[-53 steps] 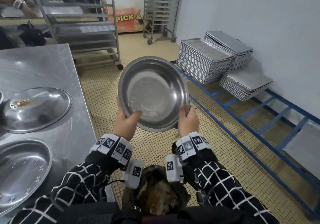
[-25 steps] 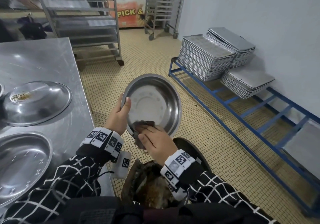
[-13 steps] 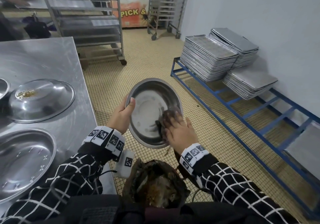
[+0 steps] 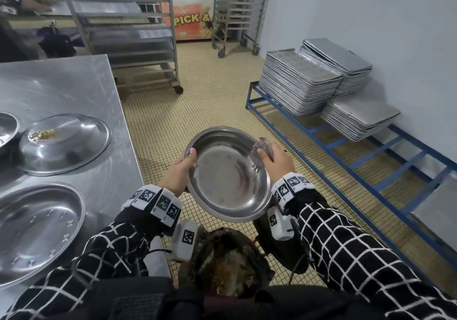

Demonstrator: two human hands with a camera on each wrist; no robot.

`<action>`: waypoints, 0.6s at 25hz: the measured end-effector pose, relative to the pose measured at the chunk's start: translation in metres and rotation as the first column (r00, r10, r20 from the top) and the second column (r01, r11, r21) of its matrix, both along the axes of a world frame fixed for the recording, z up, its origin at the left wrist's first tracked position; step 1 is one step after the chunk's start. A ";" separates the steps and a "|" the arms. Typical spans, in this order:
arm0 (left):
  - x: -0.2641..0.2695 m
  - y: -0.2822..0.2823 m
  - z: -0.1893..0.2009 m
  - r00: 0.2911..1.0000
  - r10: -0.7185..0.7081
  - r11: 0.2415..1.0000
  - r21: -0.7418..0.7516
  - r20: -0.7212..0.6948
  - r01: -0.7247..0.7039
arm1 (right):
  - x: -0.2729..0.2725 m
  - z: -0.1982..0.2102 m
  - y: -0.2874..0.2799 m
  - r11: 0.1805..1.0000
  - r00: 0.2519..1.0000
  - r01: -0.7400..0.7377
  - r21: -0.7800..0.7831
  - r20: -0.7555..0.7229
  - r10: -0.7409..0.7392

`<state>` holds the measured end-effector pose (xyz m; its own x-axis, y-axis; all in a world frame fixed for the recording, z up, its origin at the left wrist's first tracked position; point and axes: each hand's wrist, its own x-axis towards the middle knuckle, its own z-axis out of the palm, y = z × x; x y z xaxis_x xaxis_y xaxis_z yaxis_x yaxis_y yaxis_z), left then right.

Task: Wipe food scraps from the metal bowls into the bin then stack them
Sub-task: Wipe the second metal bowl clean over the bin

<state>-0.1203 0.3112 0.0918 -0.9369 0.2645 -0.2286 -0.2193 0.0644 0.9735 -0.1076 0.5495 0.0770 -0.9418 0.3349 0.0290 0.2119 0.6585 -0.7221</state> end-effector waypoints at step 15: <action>-0.002 0.006 -0.005 0.992 -0.080 0.949 0.310 0.097 0.046 | 0.043 0.028 0.004 0.929 0.961 0.214 -0.303 -0.108 -0.256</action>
